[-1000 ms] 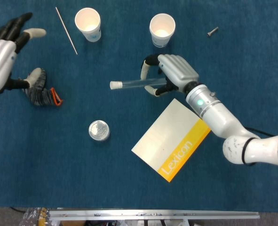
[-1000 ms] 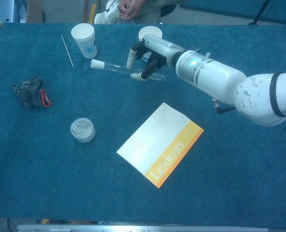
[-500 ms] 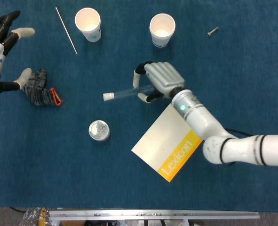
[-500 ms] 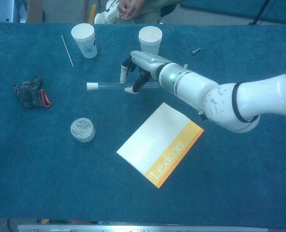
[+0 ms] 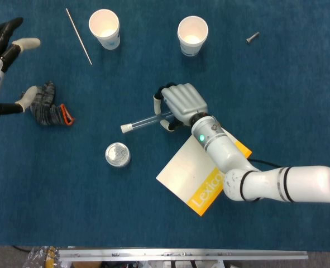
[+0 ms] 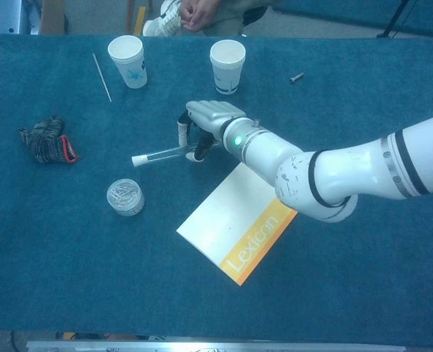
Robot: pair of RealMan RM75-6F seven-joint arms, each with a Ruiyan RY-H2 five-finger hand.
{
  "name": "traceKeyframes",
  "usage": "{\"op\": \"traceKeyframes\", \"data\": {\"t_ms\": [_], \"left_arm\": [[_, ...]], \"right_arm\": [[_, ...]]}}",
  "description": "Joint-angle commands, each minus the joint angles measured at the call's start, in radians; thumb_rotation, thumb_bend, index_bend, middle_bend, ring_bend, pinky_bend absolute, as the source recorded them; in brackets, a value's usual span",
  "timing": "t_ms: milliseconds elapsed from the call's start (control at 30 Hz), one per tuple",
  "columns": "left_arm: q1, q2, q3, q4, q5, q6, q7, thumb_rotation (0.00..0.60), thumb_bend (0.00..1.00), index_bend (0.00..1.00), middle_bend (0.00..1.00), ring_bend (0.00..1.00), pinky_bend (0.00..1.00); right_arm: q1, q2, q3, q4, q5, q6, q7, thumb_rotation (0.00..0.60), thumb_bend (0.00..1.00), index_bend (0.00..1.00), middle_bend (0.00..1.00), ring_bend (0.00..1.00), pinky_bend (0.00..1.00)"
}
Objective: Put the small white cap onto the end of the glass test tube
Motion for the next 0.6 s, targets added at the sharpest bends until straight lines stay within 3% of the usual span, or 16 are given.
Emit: {"op": "traceKeyframes", "data": {"t_ms": [33, 300, 600], "left_arm": [[0.005, -0.001, 0.002, 0.0, 0.007, 0.002, -0.006, 0.557, 0.34, 0.18, 0.0, 0.0, 0.0], [0.018, -0.004, 0.005, 0.005, 0.035, 0.012, -0.029, 0.554, 0.34, 0.18, 0.0, 0.0, 0.0], [0.027, -0.005, 0.005, 0.0, 0.056, 0.021, -0.045, 0.551, 0.34, 0.18, 0.0, 0.0, 0.0]], "right_arm": [[0.0, -0.016, -0.001, 0.019, 0.003, -0.002, -0.013, 0.6, 0.29, 0.64, 0.35, 0.22, 0.37], [-0.003, -0.03, 0.007, 0.038, 0.01, -0.014, -0.042, 0.6, 0.3, 0.64, 0.31, 0.18, 0.34], [-0.009, -0.019, 0.009, 0.023, 0.01, -0.024, -0.066, 0.6, 0.31, 0.54, 0.27, 0.15, 0.29]]}}
